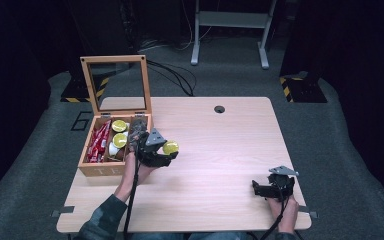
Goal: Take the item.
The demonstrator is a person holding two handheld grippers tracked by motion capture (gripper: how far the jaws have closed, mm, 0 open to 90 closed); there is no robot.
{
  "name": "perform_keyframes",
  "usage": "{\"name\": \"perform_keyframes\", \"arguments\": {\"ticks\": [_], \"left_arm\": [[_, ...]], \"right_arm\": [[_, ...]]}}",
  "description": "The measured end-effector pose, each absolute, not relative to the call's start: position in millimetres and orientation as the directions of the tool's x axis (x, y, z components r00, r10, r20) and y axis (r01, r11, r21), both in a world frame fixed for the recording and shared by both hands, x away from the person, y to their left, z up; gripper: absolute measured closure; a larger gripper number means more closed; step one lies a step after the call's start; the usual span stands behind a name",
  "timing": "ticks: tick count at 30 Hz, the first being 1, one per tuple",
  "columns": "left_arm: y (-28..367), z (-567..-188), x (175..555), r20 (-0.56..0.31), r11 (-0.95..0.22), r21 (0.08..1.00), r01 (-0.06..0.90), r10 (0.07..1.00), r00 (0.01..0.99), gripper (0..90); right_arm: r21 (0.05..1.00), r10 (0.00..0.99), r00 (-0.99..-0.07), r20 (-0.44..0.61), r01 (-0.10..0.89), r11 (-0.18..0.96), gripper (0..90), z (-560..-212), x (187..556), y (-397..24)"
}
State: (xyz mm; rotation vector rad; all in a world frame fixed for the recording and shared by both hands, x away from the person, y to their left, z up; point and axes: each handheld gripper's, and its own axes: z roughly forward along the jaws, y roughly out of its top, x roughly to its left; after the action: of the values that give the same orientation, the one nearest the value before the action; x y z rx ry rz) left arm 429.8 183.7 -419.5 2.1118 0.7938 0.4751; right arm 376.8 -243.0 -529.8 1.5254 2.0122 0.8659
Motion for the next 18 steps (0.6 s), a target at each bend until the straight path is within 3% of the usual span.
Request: {"name": "perform_keyframes", "arguments": {"ticks": [18], "left_arm": [[152.5,-440.3,436.0,0.036,-0.502,0.777,0.381,0.639,0.768,37.8]], "right_arm": [[0.722,0.962,-0.273,0.008,0.667,0.183,0.9,-529.8,376.7,-242.8]]}}
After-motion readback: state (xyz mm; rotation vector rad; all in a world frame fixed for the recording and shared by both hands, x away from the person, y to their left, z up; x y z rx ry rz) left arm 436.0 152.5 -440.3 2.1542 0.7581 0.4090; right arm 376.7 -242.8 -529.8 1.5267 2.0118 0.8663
